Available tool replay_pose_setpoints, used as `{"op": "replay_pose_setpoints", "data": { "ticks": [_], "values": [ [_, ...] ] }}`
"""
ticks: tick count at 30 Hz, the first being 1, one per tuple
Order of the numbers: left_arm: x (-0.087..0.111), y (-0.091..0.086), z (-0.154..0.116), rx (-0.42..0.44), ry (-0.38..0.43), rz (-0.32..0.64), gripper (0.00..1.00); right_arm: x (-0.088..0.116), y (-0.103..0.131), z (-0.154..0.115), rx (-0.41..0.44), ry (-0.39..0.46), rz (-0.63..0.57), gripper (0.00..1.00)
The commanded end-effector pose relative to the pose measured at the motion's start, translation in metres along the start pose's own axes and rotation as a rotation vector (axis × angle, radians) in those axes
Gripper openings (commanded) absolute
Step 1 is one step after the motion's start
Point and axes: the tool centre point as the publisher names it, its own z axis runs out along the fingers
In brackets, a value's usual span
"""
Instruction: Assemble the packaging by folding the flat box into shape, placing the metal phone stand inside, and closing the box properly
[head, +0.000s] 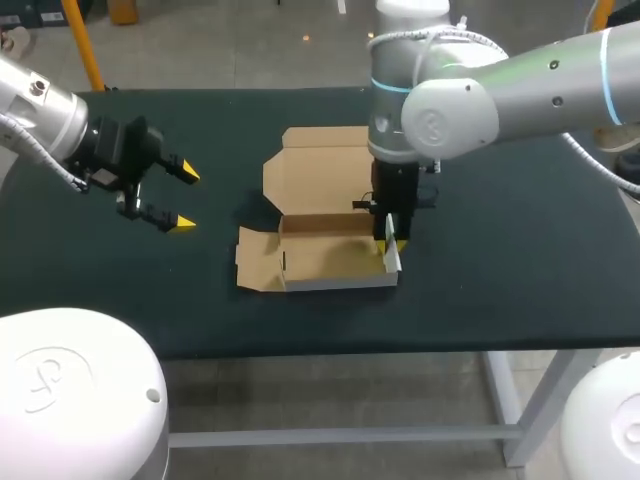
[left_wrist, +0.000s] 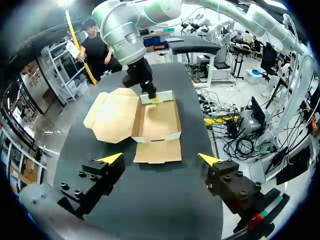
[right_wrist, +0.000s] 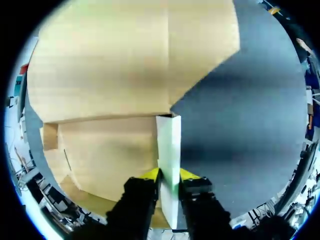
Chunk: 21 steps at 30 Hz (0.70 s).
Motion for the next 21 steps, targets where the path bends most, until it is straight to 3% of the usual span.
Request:
{"op": "replay_pose_setpoints", "data": {
  "ticks": [1,11,21],
  "values": [
    [0.0,0.0,-0.001,-0.004,0.003,-0.001,1.0,-0.003,-0.005,0.003,-0.074,-0.002,0.015,0.25],
    [0.0,0.0,-0.001,-0.004,0.003,-0.001,1.0,-0.005,-0.004,0.007,-0.118,0.009,0.037,0.21],
    [0.0,0.0,-0.001,-0.004,0.003,-0.001,1.0,-0.005,0.001,0.013,-0.109,0.008,0.046,0.18]
  ]
}}
